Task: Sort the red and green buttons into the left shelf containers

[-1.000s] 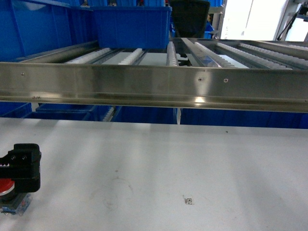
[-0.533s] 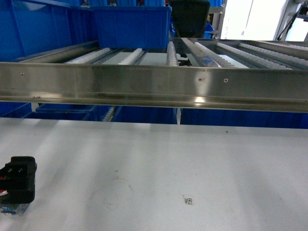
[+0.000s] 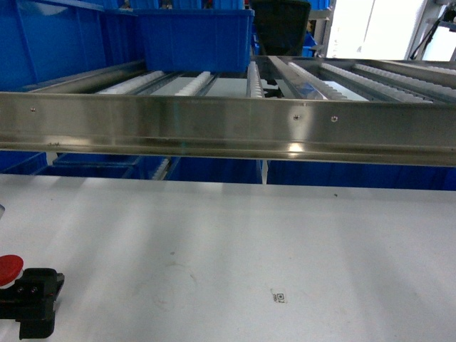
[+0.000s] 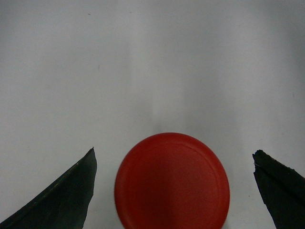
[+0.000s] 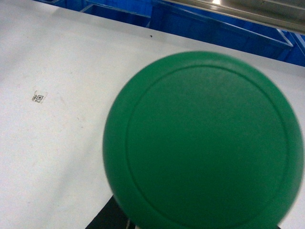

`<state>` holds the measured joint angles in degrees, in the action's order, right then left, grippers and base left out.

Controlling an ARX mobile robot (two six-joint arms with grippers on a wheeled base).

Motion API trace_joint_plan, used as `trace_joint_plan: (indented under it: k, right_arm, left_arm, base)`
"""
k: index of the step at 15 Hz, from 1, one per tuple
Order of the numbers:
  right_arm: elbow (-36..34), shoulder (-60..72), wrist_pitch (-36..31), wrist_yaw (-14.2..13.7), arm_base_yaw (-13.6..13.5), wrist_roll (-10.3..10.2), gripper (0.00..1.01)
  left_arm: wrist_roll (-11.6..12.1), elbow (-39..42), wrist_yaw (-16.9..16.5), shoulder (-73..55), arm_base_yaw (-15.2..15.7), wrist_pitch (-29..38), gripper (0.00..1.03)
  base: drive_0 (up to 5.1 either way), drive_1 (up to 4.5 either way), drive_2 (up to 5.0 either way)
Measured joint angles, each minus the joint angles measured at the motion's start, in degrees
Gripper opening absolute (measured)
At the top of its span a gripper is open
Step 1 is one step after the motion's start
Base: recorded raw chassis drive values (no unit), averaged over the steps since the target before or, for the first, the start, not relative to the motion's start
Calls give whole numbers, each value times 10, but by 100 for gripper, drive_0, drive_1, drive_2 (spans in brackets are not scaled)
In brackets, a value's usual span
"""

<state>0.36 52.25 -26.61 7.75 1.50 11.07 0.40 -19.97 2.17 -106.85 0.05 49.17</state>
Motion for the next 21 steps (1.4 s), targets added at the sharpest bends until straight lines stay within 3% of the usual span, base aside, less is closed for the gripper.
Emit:
trace_joint_plan:
  k: [10, 12, 13, 14, 17, 19, 21]
  right_arm:
    - [0, 0, 0, 0, 0, 0, 26]
    - [0, 0, 0, 0, 0, 0, 26]
    - [0, 0, 0, 0, 0, 0, 26]
    - [0, 0, 0, 0, 0, 0, 26]
    - [0, 0, 0, 0, 0, 0, 26]
    - [0, 0, 0, 0, 0, 0, 26]
    - [0, 0, 0, 0, 0, 0, 26]
  left_arm:
    - [-4, -3, -47, -36, 6, 40, 98]
    - [-5, -5, -47, -37, 5, 44, 85]
    - [-5, -5, -39, -39, 1, 45, 65]
    - [-11, 8, -28, -50, -1, 66, 30]
    - [-20, 40, -29, -49, -2, 101, 25]
    - [-20, 60, -47, -9, 9, 68, 25]
    - [-19, 75, -59, 69, 40, 8, 25]
  base:
    - [0, 0, 0]
    - [0, 0, 0]
    - [0, 0, 0]
    - [0, 0, 0]
    - [0, 0, 0]
    - [0, 0, 0]
    - [0, 0, 0]
